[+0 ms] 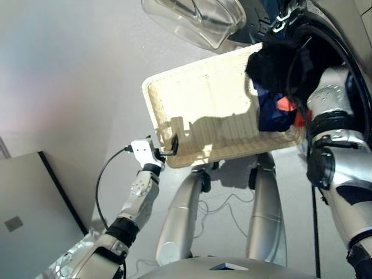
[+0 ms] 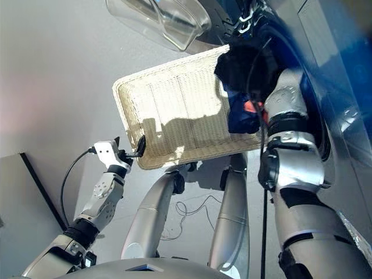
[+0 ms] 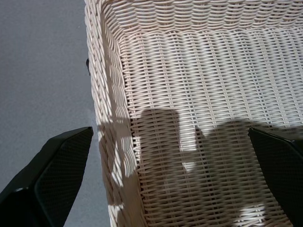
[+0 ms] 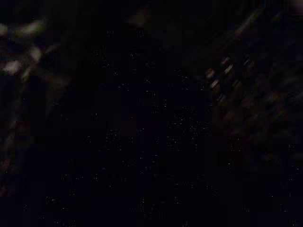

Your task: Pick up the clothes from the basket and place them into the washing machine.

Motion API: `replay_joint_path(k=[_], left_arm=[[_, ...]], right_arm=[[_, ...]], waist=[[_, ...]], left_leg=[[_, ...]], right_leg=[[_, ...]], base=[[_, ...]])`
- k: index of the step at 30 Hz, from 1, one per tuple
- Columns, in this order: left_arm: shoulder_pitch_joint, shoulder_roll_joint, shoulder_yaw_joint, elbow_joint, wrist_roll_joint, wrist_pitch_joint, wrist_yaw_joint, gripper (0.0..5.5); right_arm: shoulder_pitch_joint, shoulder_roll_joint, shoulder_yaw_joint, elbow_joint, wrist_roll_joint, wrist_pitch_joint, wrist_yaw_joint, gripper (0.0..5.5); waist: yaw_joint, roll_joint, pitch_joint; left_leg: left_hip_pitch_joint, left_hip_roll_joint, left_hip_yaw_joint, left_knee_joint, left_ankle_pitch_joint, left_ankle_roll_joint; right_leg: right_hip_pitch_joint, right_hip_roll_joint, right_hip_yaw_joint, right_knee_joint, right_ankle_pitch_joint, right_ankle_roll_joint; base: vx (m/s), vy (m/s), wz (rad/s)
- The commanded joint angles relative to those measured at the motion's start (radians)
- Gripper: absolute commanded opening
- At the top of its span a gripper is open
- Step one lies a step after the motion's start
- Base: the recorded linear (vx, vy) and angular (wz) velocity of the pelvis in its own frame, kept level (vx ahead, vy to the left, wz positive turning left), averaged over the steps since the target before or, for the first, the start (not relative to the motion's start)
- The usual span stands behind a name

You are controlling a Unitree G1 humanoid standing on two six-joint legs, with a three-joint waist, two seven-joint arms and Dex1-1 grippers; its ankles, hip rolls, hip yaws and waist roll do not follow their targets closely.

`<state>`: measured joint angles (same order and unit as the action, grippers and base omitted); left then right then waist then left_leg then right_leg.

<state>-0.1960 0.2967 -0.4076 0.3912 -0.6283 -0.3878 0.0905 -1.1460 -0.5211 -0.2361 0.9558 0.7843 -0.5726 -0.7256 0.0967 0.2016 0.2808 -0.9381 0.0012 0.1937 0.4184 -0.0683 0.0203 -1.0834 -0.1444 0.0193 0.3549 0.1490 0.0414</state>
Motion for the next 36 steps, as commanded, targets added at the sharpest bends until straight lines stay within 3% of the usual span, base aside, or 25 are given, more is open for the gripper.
replay_joint_path(k=[1, 2, 3, 7, 9, 14, 23, 36], left_arm=[[0.040, 0.030, 0.025, -0.032, -0.013, -0.042, 0.003, 5.50], [0.039, 0.031, 0.031, -0.033, -0.012, -0.043, 0.002, 5.50], [0.032, 0.037, 0.036, -0.036, -0.012, -0.044, -0.002, 5.50], [0.033, 0.036, 0.067, -0.047, -0.005, -0.033, 0.003, 5.50], [0.047, 0.034, 0.095, -0.049, 0.003, -0.015, 0.000, 5.50], [0.071, 0.038, 0.121, -0.056, 0.013, -0.001, -0.009, 5.50], [0.051, 0.024, 0.162, -0.023, 0.035, -0.003, -0.012, 5.50], [0.020, 0.008, 0.178, -0.018, 0.047, -0.002, 0.020, 5.50]], right_arm=[[0.021, -0.082, 0.065, -0.123, -0.080, -0.079, 0.010, 0.00], [0.041, -0.083, 0.084, -0.099, -0.079, -0.053, 0.042, 4.05], [0.070, -0.076, 0.135, -0.031, -0.062, 0.008, 0.114, 5.50], [0.151, -0.006, 0.233, -0.021, -0.064, 0.085, 0.226, 5.50], [0.278, 0.065, 0.330, -0.113, -0.113, 0.141, 0.326, 5.50], [0.396, 0.150, 0.406, -0.190, -0.181, 0.182, 0.381, 5.50], [0.444, 0.220, 0.532, -0.110, -0.324, 0.263, 0.473, 5.50], [0.332, 0.267, 0.563, 0.111, -0.481, 0.333, 0.410, 5.50]], waist=[[-0.031, 0.036, -0.040], [-0.034, 0.032, -0.042], [-0.040, 0.020, -0.040], [-0.062, -0.002, -0.034], [-0.081, -0.029, -0.022], [-0.093, -0.049, -0.023], [-0.079, -0.074, -0.027], [-0.040, -0.072, -0.012]], left_leg=[[0.002, 0.023, -0.075, -0.030, -0.025, -0.016], [0.005, 0.024, -0.074, -0.032, -0.025, -0.017], [0.005, 0.026, -0.073, -0.032, -0.024, -0.019], [0.003, 0.033, -0.070, -0.033, -0.022, -0.024], [-0.001, 0.038, -0.071, -0.030, -0.019, -0.026], [-0.015, 0.039, -0.079, -0.025, -0.012, -0.026], [-0.026, 0.033, -0.099, -0.060, 0.020, -0.031], [-0.081, 0.030, -0.134, -0.038, 0.026, -0.027]], right_leg=[[0.014, 0.018, -0.045, 0.099, -0.158, 0.028], [0.017, 0.018, -0.047, 0.097, -0.156, 0.027], [0.021, 0.019, -0.052, 0.093, -0.150, 0.024], [0.031, 0.024, -0.064, 0.076, -0.139, 0.018], [0.039, 0.030, -0.073, 0.069, -0.131, 0.011], [0.042, 0.029, -0.089, 0.060, -0.122, 0.008], [0.049, 0.018, -0.117, 0.035, -0.111, 0.008], [0.014, 0.009, -0.138, 0.082, -0.137, 0.005]], base=[[0.000, 0.000, 0.000], [0.000, 0.000, 0.000], [0.000, 0.000, 0.000], [-0.020, -0.041, 0.008], [-0.050, -0.077, -0.054], [-0.008, -0.012, -0.012], [0.000, 0.000, 0.000], [0.000, 0.000, 0.000]])
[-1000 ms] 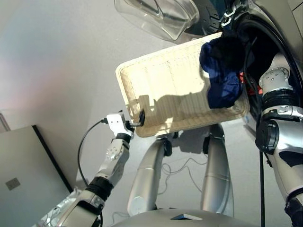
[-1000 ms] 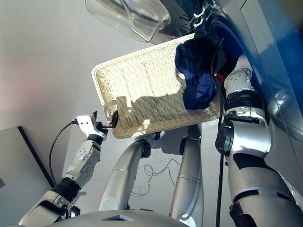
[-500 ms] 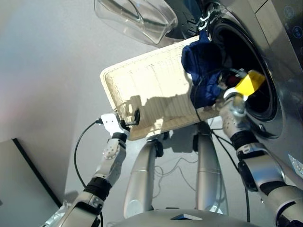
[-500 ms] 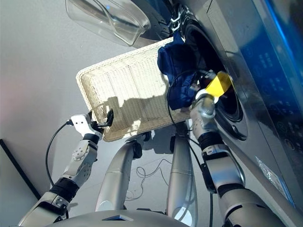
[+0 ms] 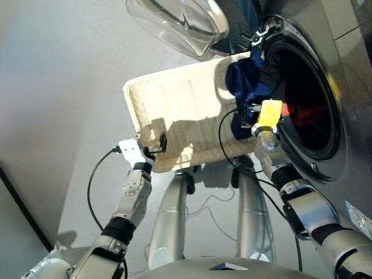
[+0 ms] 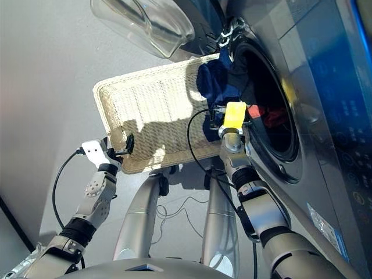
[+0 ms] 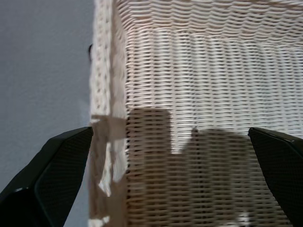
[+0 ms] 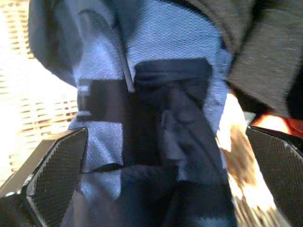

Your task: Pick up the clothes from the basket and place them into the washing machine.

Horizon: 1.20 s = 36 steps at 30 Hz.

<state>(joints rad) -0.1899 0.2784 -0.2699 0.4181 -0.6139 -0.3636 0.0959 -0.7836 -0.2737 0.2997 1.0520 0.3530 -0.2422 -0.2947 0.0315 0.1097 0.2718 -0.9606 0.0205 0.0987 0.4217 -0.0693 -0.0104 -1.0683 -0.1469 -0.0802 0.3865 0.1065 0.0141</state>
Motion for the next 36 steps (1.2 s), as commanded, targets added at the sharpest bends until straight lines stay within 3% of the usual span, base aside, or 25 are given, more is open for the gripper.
replay_joint_path(k=[1, 11, 12, 13, 14, 15, 16, 26, 29, 31, 36], left_arm=[[0.013, 0.027, 0.040, -0.045, 0.033, -0.026, 0.015, 5.50], [-0.006, 0.036, 0.019, -0.064, 0.022, -0.019, 0.020, 5.50], [-0.009, 0.033, 0.009, -0.060, 0.023, -0.015, 0.019, 5.50], [-0.009, 0.033, 0.003, -0.057, 0.023, -0.014, 0.019, 5.50], [-0.010, 0.035, -0.004, -0.057, 0.024, -0.012, 0.019, 5.50], [-0.010, 0.035, -0.005, -0.057, 0.024, -0.012, 0.019, 5.50], [-0.007, 0.038, -0.009, -0.060, 0.020, -0.010, 0.012, 5.50], [0.002, 0.043, -0.005, -0.064, 0.006, -0.008, -0.005, 5.50], [0.007, 0.035, 0.001, -0.059, 0.004, -0.011, -0.007, 5.50], [0.006, 0.023, 0.012, -0.041, 0.007, -0.019, -0.002, 5.50], [0.019, 0.008, 0.012, -0.035, 0.013, -0.047, 0.011, 5.50]], right_arm=[[-0.031, 0.020, 0.027, 0.016, -0.049, 0.002, -0.021, 5.50], [-0.140, 0.008, -0.005, 0.194, -0.017, 0.035, -0.018, 5.50], [-0.154, 0.003, -0.045, 0.236, 0.042, 0.033, -0.014, 4.66], [-0.164, 0.002, -0.052, 0.245, 0.060, 0.031, -0.015, 2.57], [-0.170, 0.005, -0.063, 0.253, 0.080, 0.028, -0.012, 1.49], [-0.170, 0.005, -0.063, 0.254, 0.081, 0.028, -0.011, 0.95], [-0.176, 0.005, -0.072, 0.262, 0.105, 0.028, -0.006, 0.00], [-0.154, 0.015, -0.100, 0.203, 0.182, -0.008, 0.000, 0.00], [-0.104, 0.027, -0.116, 0.099, 0.235, -0.047, 0.002, 0.00], [-0.022, 0.041, -0.165, -0.050, 0.334, -0.118, 0.010, 0.00], [0.022, 0.048, -0.301, -0.153, 0.450, -0.231, -0.032, 0.00]], waist=[[0.025, 0.020, -0.003], [0.052, 0.036, 0.016], [0.058, 0.041, 0.016], [0.060, 0.043, 0.014], [0.063, 0.045, 0.011], [0.064, 0.044, 0.011], [0.066, 0.046, 0.007], [0.056, 0.038, -0.027], [0.046, 0.035, -0.028], [0.028, 0.037, -0.023], [0.019, 0.066, -0.013]], left_leg=[[-0.059, 0.011, -0.039, -0.040, 0.027, 0.003], [-0.117, 0.005, -0.055, -0.003, 0.020, 0.006], [-0.124, 0.003, -0.056, 0.004, 0.018, 0.006], [-0.125, 0.002, -0.055, 0.004, 0.017, 0.007], [-0.124, 0.001, -0.056, 0.003, 0.017, 0.007], [-0.124, 0.001, -0.056, 0.003, 0.017, 0.007], [-0.119, 0.000, -0.055, -0.002, 0.017, 0.007], [-0.052, 0.001, -0.039, -0.039, 0.012, 0.004], [-0.014, 0.002, -0.028, -0.066, 0.017, 0.001], [0.017, -0.003, -0.023, -0.087, 0.021, -0.003], [0.040, -0.013, -0.017, -0.091, 0.019, 0.002]], right_leg=[[-0.002, 0.011, -0.038, 0.051, -0.095, 0.033], [-0.060, 0.003, -0.050, 0.118, -0.128, 0.031], [-0.068, 0.003, -0.051, 0.129, -0.133, 0.031], [-0.070, 0.003, -0.051, 0.131, -0.135, 0.030], [-0.071, 0.002, -0.052, 0.132, -0.136, 0.030], [-0.071, 0.002, -0.052, 0.133, -0.136, 0.030], [-0.068, 0.001, -0.052, 0.128, -0.135, 0.030], [-0.018, 0.003, -0.040, 0.093, -0.123, 0.032], [0.016, 0.006, -0.035, 0.060, -0.113, 0.036], [0.046, 0.007, -0.031, 0.034, -0.105, 0.040], [0.061, 0.008, -0.016, 0.034, -0.113, 0.043]], base=[[0.000, 0.000, 0.000], [0.000, 0.000, 0.000], [0.000, 0.000, 0.000], [0.000, 0.000, 0.000], [0.000, 0.000, 0.000], [0.000, 0.000, 0.000], [0.000, 0.000, 0.000], [0.006, 0.002, 0.000], [0.000, 0.000, 0.000], [0.000, 0.000, 0.000], [0.000, 0.000, 0.000]])
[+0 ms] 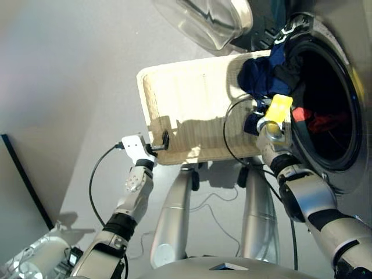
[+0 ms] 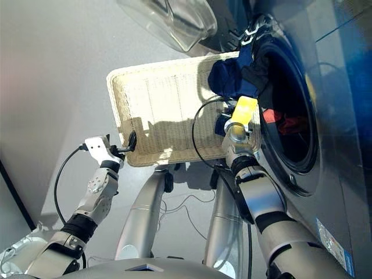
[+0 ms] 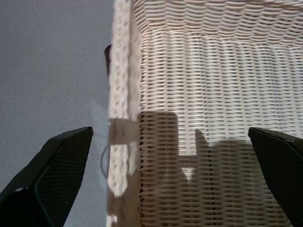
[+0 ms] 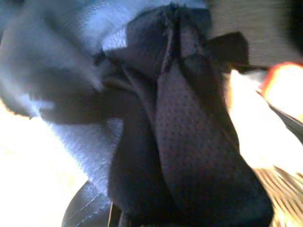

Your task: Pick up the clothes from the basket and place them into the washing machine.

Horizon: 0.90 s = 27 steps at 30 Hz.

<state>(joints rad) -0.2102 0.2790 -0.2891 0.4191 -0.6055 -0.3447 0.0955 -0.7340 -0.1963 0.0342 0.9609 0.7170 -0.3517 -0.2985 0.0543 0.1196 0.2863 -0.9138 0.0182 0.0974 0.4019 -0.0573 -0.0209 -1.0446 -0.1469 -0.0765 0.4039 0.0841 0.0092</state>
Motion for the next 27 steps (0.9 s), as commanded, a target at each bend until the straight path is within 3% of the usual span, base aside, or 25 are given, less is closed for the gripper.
replay_joint_path(k=[1, 5, 7, 11, 21, 27], left_arm=[[0.042, 0.010, 0.030, -0.037, 0.005, -0.067, 0.011, 5.50], [0.059, 0.025, 0.020, -0.055, -0.005, -0.075, 0.011, 5.50], [0.069, 0.031, 0.008, -0.059, -0.001, -0.077, 0.022, 5.50], [0.081, 0.044, -0.010, -0.051, -0.005, -0.072, 0.030, 5.50], [0.099, 0.066, -0.019, -0.032, -0.012, -0.068, 0.020, 5.50], [0.096, 0.064, -0.015, -0.027, -0.012, -0.073, 0.029, 5.50]], right_arm=[[-0.035, -0.036, -0.052, -0.055, 0.100, -0.127, -0.030, 0.00], [-0.117, -0.078, -0.138, -0.065, 0.126, -0.187, -0.110, 0.00], [-0.164, -0.079, -0.172, -0.113, 0.117, -0.237, -0.175, 0.00], [-0.281, -0.130, -0.219, -0.097, 0.136, -0.273, -0.247, 0.00], [-0.447, -0.364, -0.237, -0.230, 0.073, -0.362, -0.363, 0.00], [-0.441, -0.397, -0.290, -0.269, 0.018, -0.424, -0.465, 0.00]], waist=[[-0.001, 0.062, -0.028], [0.018, 0.096, -0.031], [0.023, 0.111, -0.023], [0.039, 0.125, -0.008], [0.044, 0.146, -0.020], [0.035, 0.146, -0.033]], left_leg=[[-0.010, -0.012, -0.015, -0.067, 0.004, 0.013], [-0.028, -0.015, -0.013, -0.047, -0.007, 0.018], [-0.048, -0.012, -0.009, -0.013, -0.020, 0.027], [-0.108, 0.001, -0.006, 0.075, -0.054, 0.040], [-0.141, 0.017, 0.001, 0.127, -0.077, 0.031], [-0.133, 0.013, 0.003, 0.121, -0.083, 0.031]], right_leg=[[0.033, 0.008, -0.017, 0.020, -0.093, 0.047], [0.008, 0.007, 0.002, 0.040, -0.104, 0.047], [-0.018, 0.014, 0.018, 0.069, -0.111, 0.044], [-0.079, 0.026, 0.037, 0.134, -0.127, 0.037], [-0.132, 0.035, 0.052, 0.194, -0.154, 0.034], [-0.129, 0.038, 0.053, 0.194, -0.158, 0.035]], base=[[0.000, 0.000, 0.000], [0.001, 0.015, -0.007], [-0.005, 0.027, -0.032], [0.000, 0.000, 0.000], [-0.002, -0.006, -0.008], [0.000, 0.000, 0.000]])
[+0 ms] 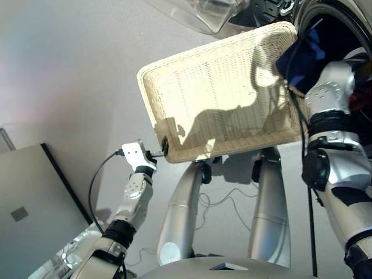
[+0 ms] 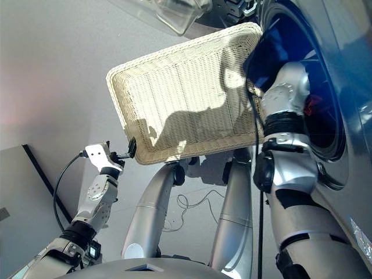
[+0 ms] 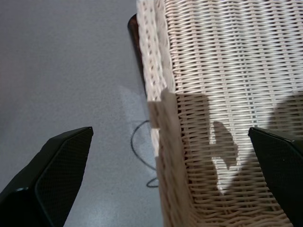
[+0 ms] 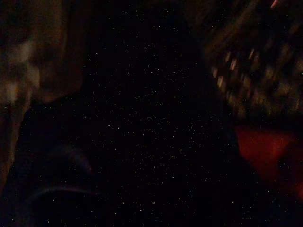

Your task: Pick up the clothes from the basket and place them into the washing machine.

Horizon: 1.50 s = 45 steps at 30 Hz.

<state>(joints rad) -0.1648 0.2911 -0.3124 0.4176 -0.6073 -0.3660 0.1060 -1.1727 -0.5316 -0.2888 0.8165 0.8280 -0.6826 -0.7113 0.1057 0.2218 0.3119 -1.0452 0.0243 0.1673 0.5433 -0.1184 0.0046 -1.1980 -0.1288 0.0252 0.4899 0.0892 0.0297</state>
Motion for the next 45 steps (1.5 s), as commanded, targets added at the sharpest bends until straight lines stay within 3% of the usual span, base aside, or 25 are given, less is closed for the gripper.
replay_joint_path(k=[1, 8, 9, 10, 14, 26, 37, 45], left_arm=[[0.051, 0.052, 0.008, -0.028, -0.008, -0.054, 0.018, 5.50], [0.046, 0.052, 0.019, -0.031, 0.005, -0.066, 0.023, 5.50], [0.047, 0.052, 0.019, -0.031, 0.003, -0.066, 0.019, 5.50], [0.046, 0.064, 0.023, -0.031, 0.006, -0.066, 0.013, 5.50], [0.064, 0.072, 0.037, -0.038, -0.005, -0.054, -0.009, 5.50], [0.092, 0.087, 0.072, -0.020, -0.008, -0.027, -0.065, 5.50], [0.069, 0.049, 0.105, 0.065, 0.016, -0.020, -0.065, 5.50], [0.050, -0.009, 0.118, 0.203, 0.021, -0.014, -0.068, 5.50]], right_arm=[[0.010, -0.056, 0.028, -0.121, -0.106, -0.086, -0.062, 0.00], [0.054, 0.030, 0.043, -0.065, -0.089, -0.057, -0.021, 0.00], [0.064, 0.042, 0.050, -0.050, -0.061, -0.047, 0.013, 3.06], [0.078, 0.035, 0.082, 0.002, -0.054, -0.001, 0.049, 5.50], [0.090, 0.048, 0.170, 0.087, 0.063, 0.096, 0.224, 5.50], [0.163, 0.119, 0.389, 0.210, -0.023, 0.276, 0.437, 5.50], [0.299, 0.253, 0.445, 0.196, -0.049, 0.312, 0.522, 5.50], [0.467, 0.321, 0.482, 0.221, -0.139, 0.345, 0.547, 5.50]], waist=[[-0.019, 0.044, -0.061], [-0.023, 0.039, -0.076], [-0.024, 0.036, -0.077], [-0.022, 0.030, -0.077], [-0.027, 0.011, -0.075], [-0.026, -0.044, -0.085], [-0.030, -0.075, -0.078], [-0.033, -0.119, -0.086]], left_leg=[[-0.001, 0.005, -0.067, -0.021, -0.021, 0.004], [0.001, 0.005, -0.065, -0.027, -0.022, 0.000], [0.004, 0.005, -0.063, -0.030, -0.021, -0.001], [0.006, 0.006, -0.063, -0.033, -0.019, -0.003], [0.007, 0.010, -0.061, -0.044, -0.011, -0.007], [0.002, 0.017, -0.075, -0.048, 0.001, -0.007], [0.028, 0.012, -0.084, -0.074, 0.027, -0.007], [0.164, -0.002, -0.099, -0.183, 0.073, -0.016]], right_leg=[[0.026, 0.020, -0.050, 0.107, -0.163, 0.014], [0.038, 0.017, -0.058, 0.094, -0.157, 0.012], [0.042, 0.015, -0.060, 0.091, -0.156, 0.012], [0.045, 0.013, -0.063, 0.089, -0.153, 0.012], [0.058, 0.010, -0.072, 0.072, -0.139, 0.008], [0.081, 0.013, -0.093, 0.038, -0.117, -0.001], [0.128, 0.003, -0.117, -0.003, -0.095, 0.002], [0.283, -0.010, -0.151, -0.122, -0.057, 0.019]], base=[[0.000, 0.000, 0.000], [0.000, 0.000, 0.000], [0.000, 0.000, 0.000], [0.000, 0.000, 0.000], [0.000, 0.000, 0.000], [0.000, 0.000, 0.000], [0.000, 0.000, 0.000], [0.000, 0.000, 0.000]])
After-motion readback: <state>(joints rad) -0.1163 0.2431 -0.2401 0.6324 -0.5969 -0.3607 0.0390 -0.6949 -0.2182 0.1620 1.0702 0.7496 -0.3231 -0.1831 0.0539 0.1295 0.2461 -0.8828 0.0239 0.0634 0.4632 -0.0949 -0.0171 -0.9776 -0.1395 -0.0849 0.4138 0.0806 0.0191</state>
